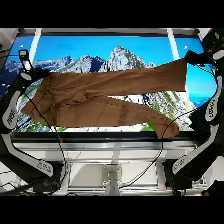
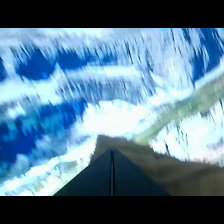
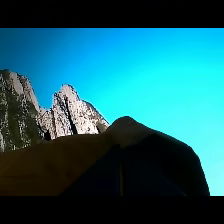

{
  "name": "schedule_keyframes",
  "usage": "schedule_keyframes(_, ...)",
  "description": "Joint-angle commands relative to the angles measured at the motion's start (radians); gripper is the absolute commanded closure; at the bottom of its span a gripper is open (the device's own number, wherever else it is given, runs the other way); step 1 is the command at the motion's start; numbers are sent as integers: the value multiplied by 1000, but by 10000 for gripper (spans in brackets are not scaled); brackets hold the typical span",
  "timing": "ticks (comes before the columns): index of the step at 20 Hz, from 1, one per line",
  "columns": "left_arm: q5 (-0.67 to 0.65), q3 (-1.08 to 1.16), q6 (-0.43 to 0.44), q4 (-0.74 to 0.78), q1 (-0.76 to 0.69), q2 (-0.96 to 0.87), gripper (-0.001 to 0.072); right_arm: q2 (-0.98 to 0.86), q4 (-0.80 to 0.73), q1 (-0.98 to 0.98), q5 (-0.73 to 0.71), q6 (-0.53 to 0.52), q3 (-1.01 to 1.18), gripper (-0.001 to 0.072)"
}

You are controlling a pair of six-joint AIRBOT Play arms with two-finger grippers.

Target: Fold the clothes and pants, and hang the long-sleeved shirts on hangers.

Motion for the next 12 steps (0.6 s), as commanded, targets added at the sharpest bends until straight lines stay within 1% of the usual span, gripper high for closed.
schedule_keyframes(1, 251, 1, 0, 2, -17, 5, 671, 1, 2, 1, 12, 0, 0, 702)
schedule_keyframes(2, 236, 1, 0, 2, -16, 8, 671, 1, 2, 1, 12, 0, 0, 702)
schedule_keyframes(3, 176, 1, 0, 3, -12, 10, 667, 1, 2, 1, 12, 0, 0, 702)
schedule_keyframes(4, 80, 1, 0, 3, -5, 11, 610, 1, 2, 1, 12, 0, 0, 703)
schedule_keyframes(5, -20, 2, -2, 3, 5, 10, 519, 1, 2, 1, 12, 0, 0, 702)
schedule_keyframes(6, -95, 2, -13, 3, 19, 6, 476, 1, 2, 1, 12, 0, 0, 703)
schedule_keyframes(7, -154, 2, -54, 3, 36, 3, 402, 1, 2, 1, 12, 0, 0, 703)
schedule_keyframes(8, -214, 4, -84, 3, 58, 3, 298, 1, 2, 1, 12, 0, 0, 702)
schedule_keyframes(9, -261, 8, -82, 3, 79, 3, 244, 1, 2, 1, 12, 0, 0, 702)
schedule_keyframes(10, -316, 22, -83, 3, 103, 3, 205, 1, 2, 1, 12, 0, 0, 702)
schedule_keyframes(12, -400, 61, -83, 3, 140, 3, 205, 1, 2, 1, 11, 0, 0, 702)
